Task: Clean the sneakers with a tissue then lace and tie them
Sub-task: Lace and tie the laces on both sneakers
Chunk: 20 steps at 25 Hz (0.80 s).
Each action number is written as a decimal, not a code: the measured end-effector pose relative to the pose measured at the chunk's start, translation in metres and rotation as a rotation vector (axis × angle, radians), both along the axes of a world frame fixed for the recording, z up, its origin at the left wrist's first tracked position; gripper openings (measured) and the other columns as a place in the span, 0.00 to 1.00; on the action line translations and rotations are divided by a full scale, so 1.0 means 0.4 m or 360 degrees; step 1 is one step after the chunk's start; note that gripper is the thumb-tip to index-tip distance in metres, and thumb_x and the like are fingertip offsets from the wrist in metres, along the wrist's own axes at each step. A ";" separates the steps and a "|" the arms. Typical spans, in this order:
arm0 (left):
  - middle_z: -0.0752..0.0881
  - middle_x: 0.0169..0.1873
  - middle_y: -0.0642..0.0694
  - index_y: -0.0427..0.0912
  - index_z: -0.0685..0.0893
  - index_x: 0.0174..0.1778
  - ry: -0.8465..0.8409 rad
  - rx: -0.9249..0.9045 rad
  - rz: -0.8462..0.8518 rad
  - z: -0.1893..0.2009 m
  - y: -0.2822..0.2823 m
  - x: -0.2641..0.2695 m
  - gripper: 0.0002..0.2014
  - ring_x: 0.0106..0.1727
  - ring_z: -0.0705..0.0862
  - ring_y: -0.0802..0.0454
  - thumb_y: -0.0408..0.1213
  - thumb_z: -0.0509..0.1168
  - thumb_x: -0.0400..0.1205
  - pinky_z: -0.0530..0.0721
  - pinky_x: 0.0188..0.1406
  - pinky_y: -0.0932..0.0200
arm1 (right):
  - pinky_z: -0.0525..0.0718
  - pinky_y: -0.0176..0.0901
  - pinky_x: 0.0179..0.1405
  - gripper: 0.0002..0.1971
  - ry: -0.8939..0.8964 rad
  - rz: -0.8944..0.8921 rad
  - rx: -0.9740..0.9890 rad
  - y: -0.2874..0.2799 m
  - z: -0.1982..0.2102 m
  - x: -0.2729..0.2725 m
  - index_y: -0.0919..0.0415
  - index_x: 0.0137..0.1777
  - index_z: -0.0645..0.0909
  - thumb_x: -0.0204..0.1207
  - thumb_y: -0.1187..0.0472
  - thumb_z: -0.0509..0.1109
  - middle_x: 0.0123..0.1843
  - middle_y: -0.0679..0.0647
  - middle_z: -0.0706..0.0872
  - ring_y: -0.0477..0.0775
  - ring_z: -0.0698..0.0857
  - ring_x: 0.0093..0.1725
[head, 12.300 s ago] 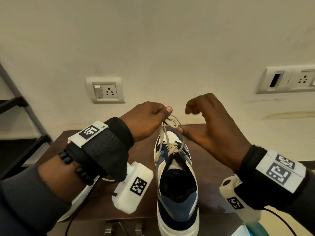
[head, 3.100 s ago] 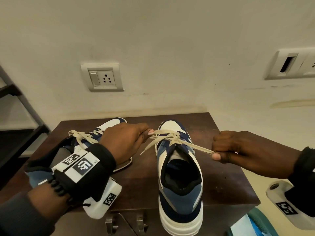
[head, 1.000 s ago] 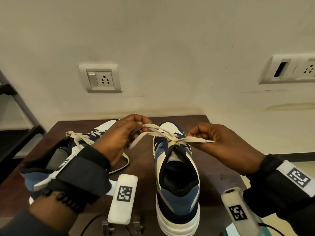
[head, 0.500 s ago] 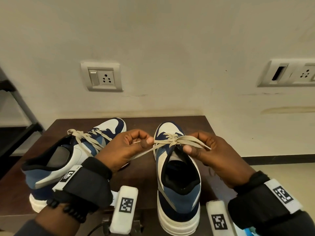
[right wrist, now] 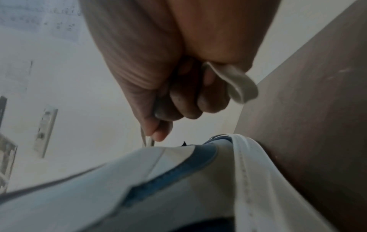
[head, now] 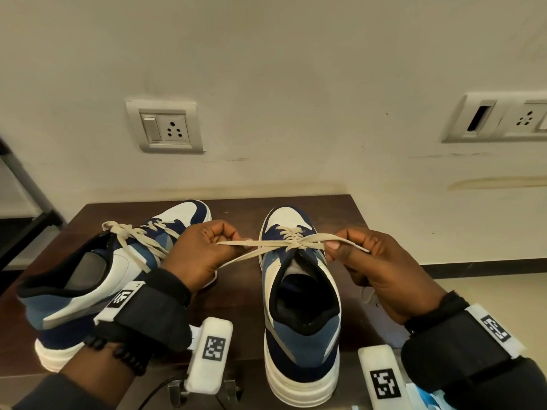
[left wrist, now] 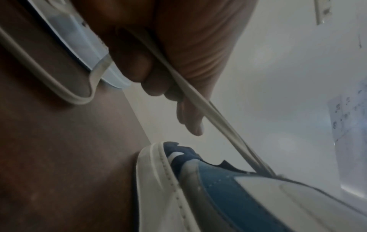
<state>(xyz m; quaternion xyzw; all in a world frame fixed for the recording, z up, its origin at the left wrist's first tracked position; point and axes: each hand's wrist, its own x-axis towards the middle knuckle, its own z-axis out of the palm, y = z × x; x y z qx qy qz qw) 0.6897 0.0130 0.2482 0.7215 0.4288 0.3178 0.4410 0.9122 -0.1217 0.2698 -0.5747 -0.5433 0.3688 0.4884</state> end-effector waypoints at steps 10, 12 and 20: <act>0.69 0.69 0.56 0.56 0.64 0.73 0.0368 0.0103 -0.0114 0.060 -0.052 -0.018 0.28 0.72 0.68 0.60 0.61 0.60 0.78 0.72 0.70 0.56 | 0.77 0.31 0.62 0.38 -0.0445 -0.0007 -0.0094 -0.031 0.040 0.048 0.36 0.77 0.61 0.66 0.30 0.66 0.73 0.33 0.70 0.33 0.72 0.71; 0.78 0.56 0.57 0.54 0.71 0.61 0.0564 -0.0209 -0.0430 0.089 -0.094 -0.007 0.26 0.55 0.80 0.69 0.67 0.49 0.75 0.78 0.53 0.70 | 0.78 0.23 0.56 0.42 -0.0267 0.0325 -0.0251 -0.032 0.034 0.019 0.37 0.78 0.59 0.65 0.31 0.70 0.70 0.26 0.72 0.31 0.74 0.68; 0.89 0.35 0.50 0.43 0.74 0.57 0.0263 -0.0545 -0.0512 0.066 -0.131 0.035 0.28 0.40 0.89 0.53 0.61 0.65 0.70 0.90 0.48 0.48 | 0.83 0.48 0.62 0.25 -0.0368 0.0138 -0.0254 -0.011 -0.008 0.002 0.40 0.68 0.74 0.72 0.38 0.71 0.59 0.38 0.86 0.40 0.84 0.59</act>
